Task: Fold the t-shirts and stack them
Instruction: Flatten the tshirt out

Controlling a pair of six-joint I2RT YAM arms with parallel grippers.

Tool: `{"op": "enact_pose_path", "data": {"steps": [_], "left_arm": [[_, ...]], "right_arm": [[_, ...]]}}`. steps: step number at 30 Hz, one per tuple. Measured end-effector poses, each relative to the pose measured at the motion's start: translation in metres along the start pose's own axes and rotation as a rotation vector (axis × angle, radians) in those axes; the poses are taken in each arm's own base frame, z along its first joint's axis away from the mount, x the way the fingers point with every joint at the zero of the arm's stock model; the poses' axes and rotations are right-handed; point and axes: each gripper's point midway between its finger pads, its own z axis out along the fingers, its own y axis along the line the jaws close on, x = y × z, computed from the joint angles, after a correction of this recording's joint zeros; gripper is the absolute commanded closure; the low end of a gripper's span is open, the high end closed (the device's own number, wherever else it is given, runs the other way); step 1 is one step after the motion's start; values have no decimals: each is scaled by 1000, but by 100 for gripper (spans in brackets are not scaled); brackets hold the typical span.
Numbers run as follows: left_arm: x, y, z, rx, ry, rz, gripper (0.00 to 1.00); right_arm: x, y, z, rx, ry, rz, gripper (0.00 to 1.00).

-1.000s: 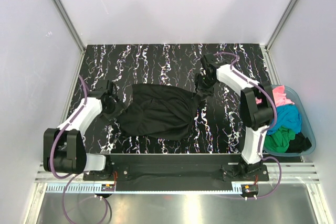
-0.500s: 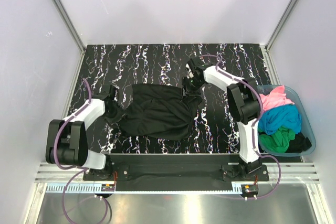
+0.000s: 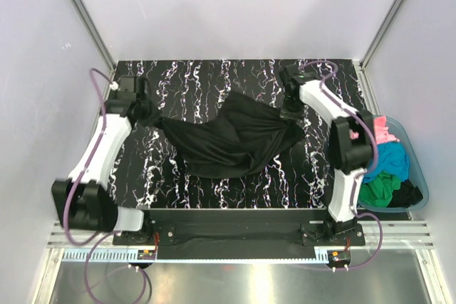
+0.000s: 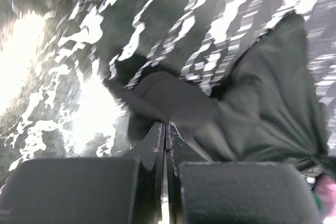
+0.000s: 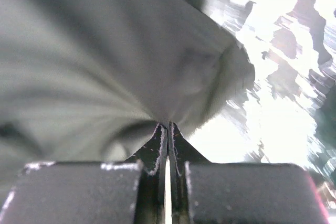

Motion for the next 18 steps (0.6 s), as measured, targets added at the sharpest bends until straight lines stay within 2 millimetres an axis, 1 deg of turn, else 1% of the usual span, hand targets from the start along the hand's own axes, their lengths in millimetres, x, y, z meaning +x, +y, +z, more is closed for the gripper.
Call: {"op": "enact_pose_path", "data": {"steps": [2,4,6,7,9,10,11,12,13,14,15,16,18], "left_arm": [[-11,-10,-22,60,-59,-2,100],[-9,-13,-38,106,-80,-7,100],[4,-7,-41,127,-66,-13,100],[16,1,-38,122,-43,-19,100],[46,24,-25,81,25,-32,100],[65,41,-18,37,74,-37,100],[81,56,-12,-5,120,-43,100],[96,69,-7,-43,159,-45,100],[107,79,-5,-74,190,-45,100],[114,86,-5,-93,211,-46,100],[118,90,-5,-104,221,-46,100],[120,92,-5,-107,225,-46,100],[121,91,-5,-99,224,-47,99]], "right_arm": [[-2,-19,-24,13,-35,48,100],[3,-26,-46,0,-65,73,100],[20,-30,-61,-19,-63,90,100],[29,-31,-62,-26,-58,97,100],[55,-38,-62,-26,-12,116,99],[68,-43,-59,-18,15,126,95],[80,-46,-55,-9,49,135,87],[91,-50,-52,4,79,146,73],[98,-52,-48,15,101,155,68],[102,-54,-47,21,117,155,64],[103,-54,-47,21,126,149,60],[101,-52,-49,14,125,146,51],[89,-44,-54,-19,101,124,45]]}}
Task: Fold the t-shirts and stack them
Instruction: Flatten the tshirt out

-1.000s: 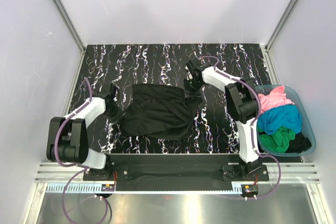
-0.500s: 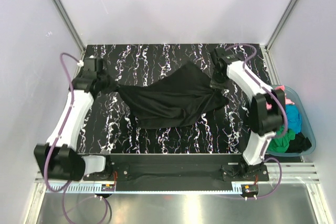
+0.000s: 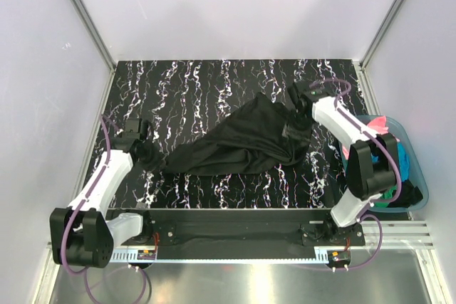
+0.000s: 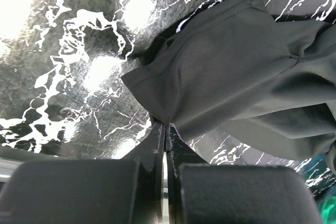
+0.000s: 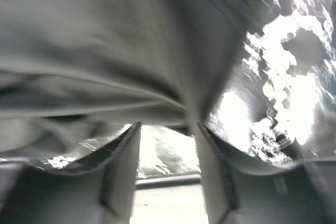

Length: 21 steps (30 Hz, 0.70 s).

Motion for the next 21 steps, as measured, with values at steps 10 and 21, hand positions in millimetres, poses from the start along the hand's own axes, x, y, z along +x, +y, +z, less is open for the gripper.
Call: {"op": "enact_pose_path", "data": {"steps": [10,21], "left_arm": [[16,6,8,-1,52,-38,45],[-19,4,17,-77,-36,-71,32]], "right_arm": [[-123,105,11,-250,-200,-179,36],[-215,141,77,-395,-251,-243,36]]}}
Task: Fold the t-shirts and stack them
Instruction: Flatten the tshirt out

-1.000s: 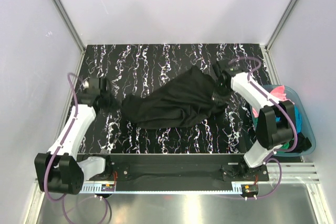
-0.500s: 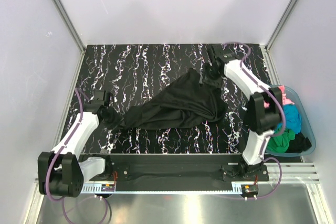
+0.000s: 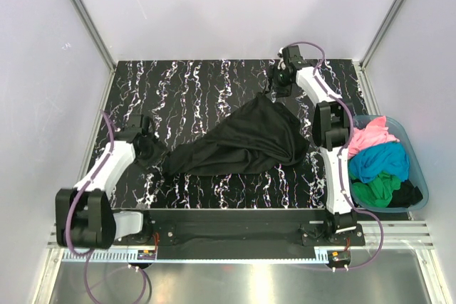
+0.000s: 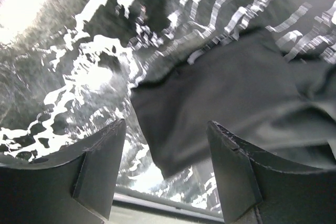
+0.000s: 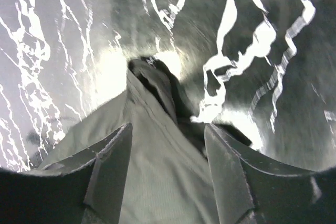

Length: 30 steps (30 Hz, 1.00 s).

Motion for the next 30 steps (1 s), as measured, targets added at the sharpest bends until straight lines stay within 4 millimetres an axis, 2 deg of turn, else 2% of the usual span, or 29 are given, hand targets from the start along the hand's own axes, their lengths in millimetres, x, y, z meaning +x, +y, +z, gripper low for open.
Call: {"op": "enact_pose_path", "data": {"steps": [3,9,10,11,13,14,17,18,21,24,27,30], "left_arm": [[-1,4,15,-32,19,-12,33],[7,2,34,-30,79,-12,38],[8,-1,37,-20,90,-11,44],[9,-4,40,-9,101,-11,51],[12,-8,45,11,122,-15,77],[13,-11,46,25,132,-16,98],[14,-18,46,56,152,-8,100],[12,-22,44,62,151,-4,100],[-14,-44,25,80,103,19,100],[-66,-81,-12,128,-43,50,100],[-123,-116,-65,184,-247,64,100],[-158,-134,-112,226,-393,61,100]], "right_arm": [[-5,5,11,-46,-1,-36,40],[2,13,17,-102,29,-52,46],[3,14,19,-111,35,-51,49],[5,15,19,-117,39,-50,58],[7,15,22,-128,48,-48,69],[8,16,23,-134,52,-43,76],[9,14,27,-136,59,-18,100],[7,12,28,-134,56,-10,100],[-11,6,27,-122,19,20,100],[-38,-2,13,-89,-54,41,100],[-72,-14,-19,-28,-161,67,100],[-104,-16,-70,12,-276,79,100]]}}
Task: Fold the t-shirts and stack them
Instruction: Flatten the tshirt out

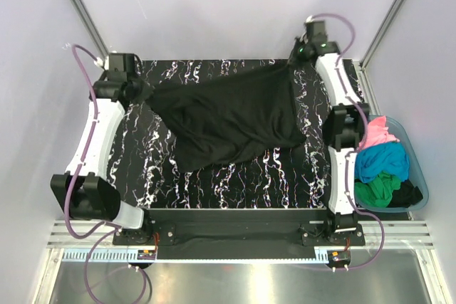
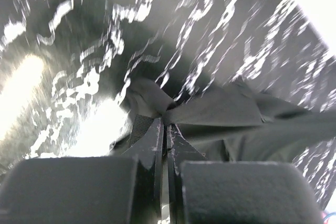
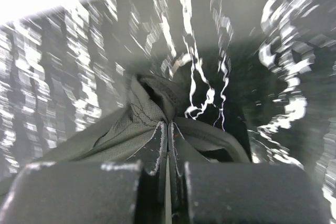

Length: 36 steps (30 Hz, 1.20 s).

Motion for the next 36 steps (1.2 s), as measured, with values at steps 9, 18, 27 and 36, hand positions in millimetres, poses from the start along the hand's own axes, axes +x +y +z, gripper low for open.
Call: {"op": "enact_pose_path", "data": {"steps": [9,18,27,36], "left_arm": [[-27,-35,-56,130,-111,42,100],[-27,-40,-147,292,-210,52,100],[171,66,-63,212,275,3,90],[264,143,-46,-61,609,11,36]], "right_arm": [[-107,51,-219,-28,-426,-4,100],[-41,39,-335,-10,-458,183,100],[199,-34,-286,47,-2,300,100],[321,-81,-256,208,332,402,56]]}}
